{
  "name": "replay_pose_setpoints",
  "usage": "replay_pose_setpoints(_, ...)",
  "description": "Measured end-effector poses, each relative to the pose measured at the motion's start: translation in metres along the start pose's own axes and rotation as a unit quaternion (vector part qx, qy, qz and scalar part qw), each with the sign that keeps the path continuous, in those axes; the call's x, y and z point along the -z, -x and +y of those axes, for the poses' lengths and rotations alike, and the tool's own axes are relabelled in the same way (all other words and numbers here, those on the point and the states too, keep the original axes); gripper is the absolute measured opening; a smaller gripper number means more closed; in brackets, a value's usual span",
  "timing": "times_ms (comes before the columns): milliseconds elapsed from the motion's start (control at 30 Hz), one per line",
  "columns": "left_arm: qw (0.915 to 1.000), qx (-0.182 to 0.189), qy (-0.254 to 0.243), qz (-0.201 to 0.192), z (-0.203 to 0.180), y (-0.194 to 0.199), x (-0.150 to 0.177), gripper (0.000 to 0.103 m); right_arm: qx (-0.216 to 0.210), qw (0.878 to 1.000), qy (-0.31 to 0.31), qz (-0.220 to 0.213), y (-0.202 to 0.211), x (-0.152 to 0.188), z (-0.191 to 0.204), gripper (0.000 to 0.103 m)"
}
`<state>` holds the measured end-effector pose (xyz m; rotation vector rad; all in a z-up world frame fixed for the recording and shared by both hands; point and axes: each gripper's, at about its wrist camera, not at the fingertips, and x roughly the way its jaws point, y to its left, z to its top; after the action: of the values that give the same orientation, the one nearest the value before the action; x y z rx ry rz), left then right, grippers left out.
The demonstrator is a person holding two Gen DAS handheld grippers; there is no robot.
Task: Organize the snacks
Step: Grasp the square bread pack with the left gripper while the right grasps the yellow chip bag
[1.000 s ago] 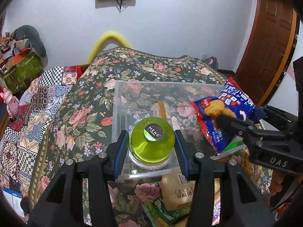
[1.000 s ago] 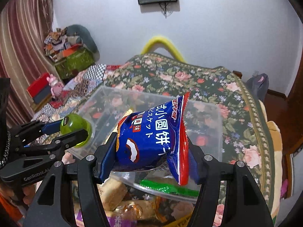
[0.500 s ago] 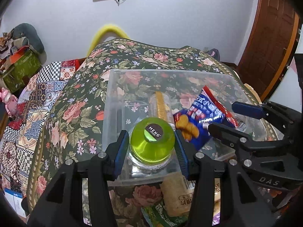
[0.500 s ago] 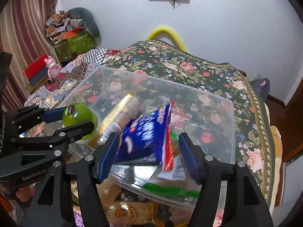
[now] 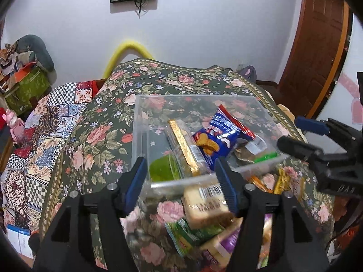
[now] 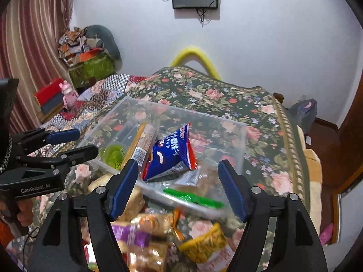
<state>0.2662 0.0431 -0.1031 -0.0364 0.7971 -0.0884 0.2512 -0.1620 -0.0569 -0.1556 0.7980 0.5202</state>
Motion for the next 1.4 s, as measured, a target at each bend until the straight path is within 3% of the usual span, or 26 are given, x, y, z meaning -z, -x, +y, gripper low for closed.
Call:
replay_pose_setpoints(233,0.9997,0.014,-0.008,0.017,-0.016,0.006,0.020,0.079,0.021,1.000,-0.011,-0.004,0.021,0.022,-0.017,0.072)
replay_pose_setpoints(400,0.9991,0.016,-0.011,0.038,-0.024,-0.004,0.034,0.080,0.025,0.999,-0.028,0.009,0.022,0.044,-0.031,0.076)
replay_pose_setpoints(800,0.9962,0.024,-0.007,0.084,-0.039,-0.042,0.046,0.080,0.012,0.996,-0.035,0.080,-0.012,0.097,-0.046,0.077)
replay_pose_setpoints(1033,0.9958,0.029,0.005,0.087,-0.039,-0.057,0.046,0.084,-0.006,0.993,-0.041,0.108,-0.030,0.110,-0.047,0.076)
replay_pose_setpoints(1167,0.9967,0.032,0.004,0.075,-0.039,-0.056,0.049,0.083,-0.007,0.993,-0.053,0.109,-0.031,0.113,-0.051,0.055)
replay_pose_setpoints(1400,0.9978,0.027,0.004,0.060,-0.038,-0.045,0.054,0.079,-0.010,0.993,-0.070,0.094,-0.020,0.117,-0.055,0.049)
